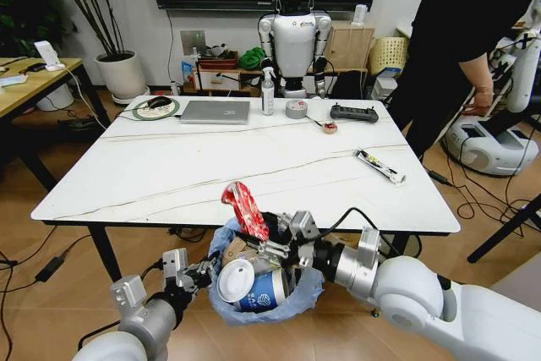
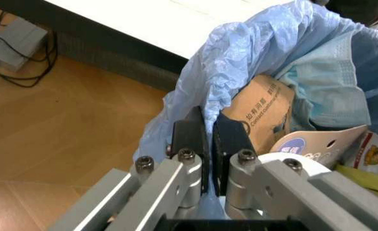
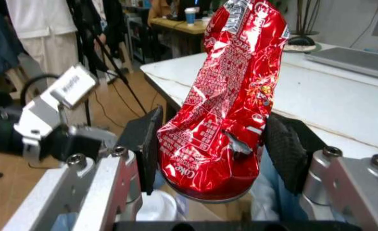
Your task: Pick up the trash bin and place the trash from the table into it.
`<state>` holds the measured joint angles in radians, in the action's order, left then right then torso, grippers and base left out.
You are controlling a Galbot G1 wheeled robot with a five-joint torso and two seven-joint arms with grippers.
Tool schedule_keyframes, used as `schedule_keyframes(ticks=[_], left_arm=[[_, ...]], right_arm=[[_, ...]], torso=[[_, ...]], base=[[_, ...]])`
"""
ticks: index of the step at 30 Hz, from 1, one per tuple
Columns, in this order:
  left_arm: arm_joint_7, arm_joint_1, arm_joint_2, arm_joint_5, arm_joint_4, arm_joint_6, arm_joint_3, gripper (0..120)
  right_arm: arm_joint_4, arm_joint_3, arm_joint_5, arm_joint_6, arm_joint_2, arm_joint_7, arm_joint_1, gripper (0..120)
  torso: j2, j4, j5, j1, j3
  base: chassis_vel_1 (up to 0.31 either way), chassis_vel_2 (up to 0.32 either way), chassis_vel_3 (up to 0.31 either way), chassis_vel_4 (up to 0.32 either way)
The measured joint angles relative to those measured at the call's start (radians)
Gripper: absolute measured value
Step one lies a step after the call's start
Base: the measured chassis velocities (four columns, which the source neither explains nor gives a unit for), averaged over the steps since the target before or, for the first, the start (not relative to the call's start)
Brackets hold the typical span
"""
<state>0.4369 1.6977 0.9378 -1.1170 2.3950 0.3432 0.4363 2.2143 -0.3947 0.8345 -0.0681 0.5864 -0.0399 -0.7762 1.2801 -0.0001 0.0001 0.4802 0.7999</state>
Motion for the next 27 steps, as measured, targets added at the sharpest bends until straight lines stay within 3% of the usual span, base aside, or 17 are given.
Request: schedule_keyframes(ticks=[27], left_arm=[[0.034,0.029,-0.051,-0.025,0.006,0.006,0.037,0]], right_arm=[[-0.006,-0.047,-0.085,-0.003,0.026,0.062,-0.059,49]], torso=[[0.000,0.0000,-0.0001,0.000,0.000]], base=[[0.000,0.000,0.000,0.000]])
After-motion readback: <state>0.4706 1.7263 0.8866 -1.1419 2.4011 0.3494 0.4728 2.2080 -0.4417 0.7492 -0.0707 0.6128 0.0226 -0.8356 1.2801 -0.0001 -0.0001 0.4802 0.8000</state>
